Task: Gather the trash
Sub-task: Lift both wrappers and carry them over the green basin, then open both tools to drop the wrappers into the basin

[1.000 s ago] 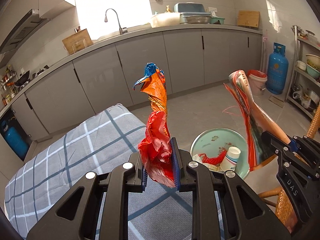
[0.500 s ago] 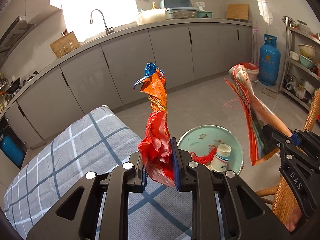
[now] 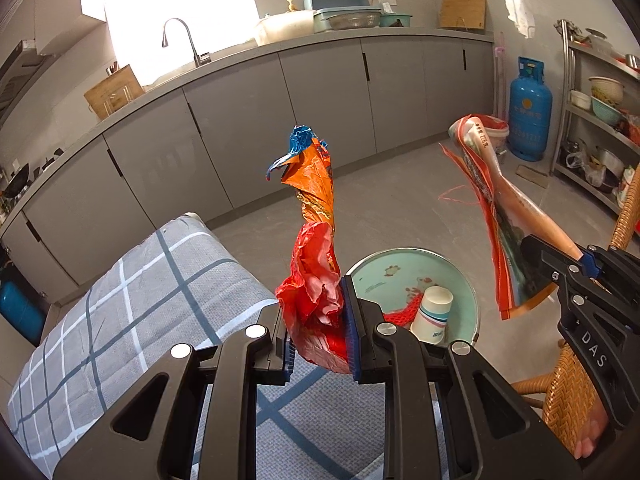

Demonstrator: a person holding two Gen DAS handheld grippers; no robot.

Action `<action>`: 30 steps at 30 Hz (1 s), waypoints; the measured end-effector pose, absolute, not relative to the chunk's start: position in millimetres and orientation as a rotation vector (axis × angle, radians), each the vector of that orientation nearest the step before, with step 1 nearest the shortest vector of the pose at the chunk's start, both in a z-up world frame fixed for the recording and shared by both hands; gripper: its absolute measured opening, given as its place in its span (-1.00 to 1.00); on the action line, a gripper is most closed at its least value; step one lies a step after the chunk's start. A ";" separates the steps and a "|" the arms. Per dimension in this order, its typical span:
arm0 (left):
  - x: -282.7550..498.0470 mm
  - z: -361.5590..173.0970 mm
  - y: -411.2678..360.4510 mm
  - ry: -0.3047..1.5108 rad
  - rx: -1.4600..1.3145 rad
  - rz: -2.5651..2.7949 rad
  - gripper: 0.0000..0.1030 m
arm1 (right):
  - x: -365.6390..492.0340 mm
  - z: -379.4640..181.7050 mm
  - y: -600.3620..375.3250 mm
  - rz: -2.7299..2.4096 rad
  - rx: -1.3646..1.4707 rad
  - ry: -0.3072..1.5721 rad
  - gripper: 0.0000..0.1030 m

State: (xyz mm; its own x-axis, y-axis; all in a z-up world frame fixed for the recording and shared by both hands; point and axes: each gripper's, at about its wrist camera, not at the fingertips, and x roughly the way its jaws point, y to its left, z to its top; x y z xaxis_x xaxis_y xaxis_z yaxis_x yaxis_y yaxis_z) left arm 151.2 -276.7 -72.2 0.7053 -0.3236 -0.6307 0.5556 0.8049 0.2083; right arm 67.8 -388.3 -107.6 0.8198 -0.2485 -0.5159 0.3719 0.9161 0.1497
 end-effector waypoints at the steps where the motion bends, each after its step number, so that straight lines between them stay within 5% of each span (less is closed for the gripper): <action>1: 151.7 -73.9 -278.9 0.614 0.408 -0.507 -0.59 | 69.1 -108.6 -389.5 -0.334 0.250 0.514 -0.65; 30: 183.0 -111.0 -308.3 0.666 0.444 -0.531 -0.59 | 113.3 -135.1 -408.1 -0.309 0.255 0.575 -0.63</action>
